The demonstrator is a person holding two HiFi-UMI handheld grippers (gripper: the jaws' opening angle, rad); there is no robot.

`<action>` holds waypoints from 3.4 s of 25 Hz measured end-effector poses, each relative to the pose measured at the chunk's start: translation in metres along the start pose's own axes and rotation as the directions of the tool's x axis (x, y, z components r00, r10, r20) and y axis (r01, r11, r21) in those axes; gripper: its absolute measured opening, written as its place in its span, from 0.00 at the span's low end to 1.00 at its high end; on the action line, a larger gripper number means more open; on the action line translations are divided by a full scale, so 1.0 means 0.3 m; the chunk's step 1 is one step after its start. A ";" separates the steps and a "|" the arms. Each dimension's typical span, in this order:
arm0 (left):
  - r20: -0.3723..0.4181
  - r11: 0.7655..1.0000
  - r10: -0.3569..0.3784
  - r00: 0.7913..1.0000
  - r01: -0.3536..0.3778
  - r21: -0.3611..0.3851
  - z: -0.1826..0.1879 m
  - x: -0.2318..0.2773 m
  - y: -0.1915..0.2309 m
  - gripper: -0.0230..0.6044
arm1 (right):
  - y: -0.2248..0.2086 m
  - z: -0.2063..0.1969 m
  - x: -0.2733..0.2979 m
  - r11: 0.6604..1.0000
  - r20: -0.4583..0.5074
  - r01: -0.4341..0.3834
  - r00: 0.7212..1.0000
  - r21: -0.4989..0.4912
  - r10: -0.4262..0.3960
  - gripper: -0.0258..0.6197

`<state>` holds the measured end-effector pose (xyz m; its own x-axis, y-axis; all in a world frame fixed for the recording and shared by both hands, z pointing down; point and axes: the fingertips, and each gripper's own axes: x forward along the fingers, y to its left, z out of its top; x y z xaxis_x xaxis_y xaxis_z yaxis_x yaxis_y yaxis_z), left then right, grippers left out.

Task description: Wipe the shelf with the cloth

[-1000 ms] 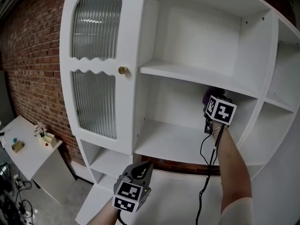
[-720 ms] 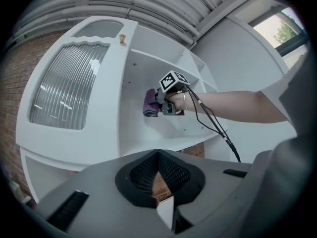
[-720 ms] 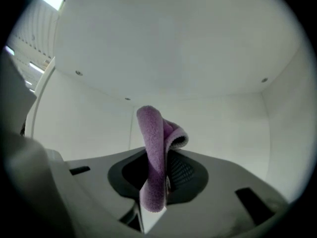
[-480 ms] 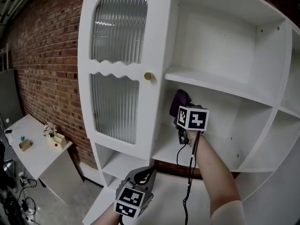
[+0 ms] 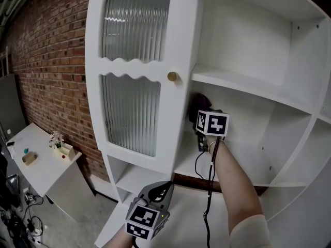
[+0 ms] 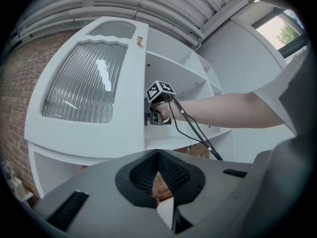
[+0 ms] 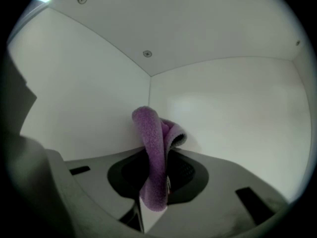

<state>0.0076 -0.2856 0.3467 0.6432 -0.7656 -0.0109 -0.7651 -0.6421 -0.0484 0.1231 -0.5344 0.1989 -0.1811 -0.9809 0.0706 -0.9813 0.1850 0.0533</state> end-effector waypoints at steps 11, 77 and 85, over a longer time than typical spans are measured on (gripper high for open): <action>-0.030 1.000 -0.029 0.999 0.029 0.003 -0.031 0.055 -0.063 0.06 | -0.237 -0.023 -0.097 0.997 -0.004 0.077 0.997 -0.006 -0.077 0.17; -0.125 0.996 -0.045 0.991 0.035 -0.082 -0.242 -0.019 0.068 0.06 | 0.016 -0.288 0.039 0.993 -0.236 0.069 0.971 0.097 -0.044 0.16; -0.131 0.995 -0.080 0.988 0.070 -0.074 -0.247 0.027 0.008 0.06 | -0.122 -0.308 -0.014 0.991 -0.250 0.092 0.966 0.100 -0.065 0.17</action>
<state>0.0088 -0.2962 0.4206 0.6926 -0.7105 0.1243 -0.7180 -0.6956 0.0246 0.1660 -0.5314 0.2888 -0.0953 -0.9448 0.3136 -0.9954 0.0870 -0.0406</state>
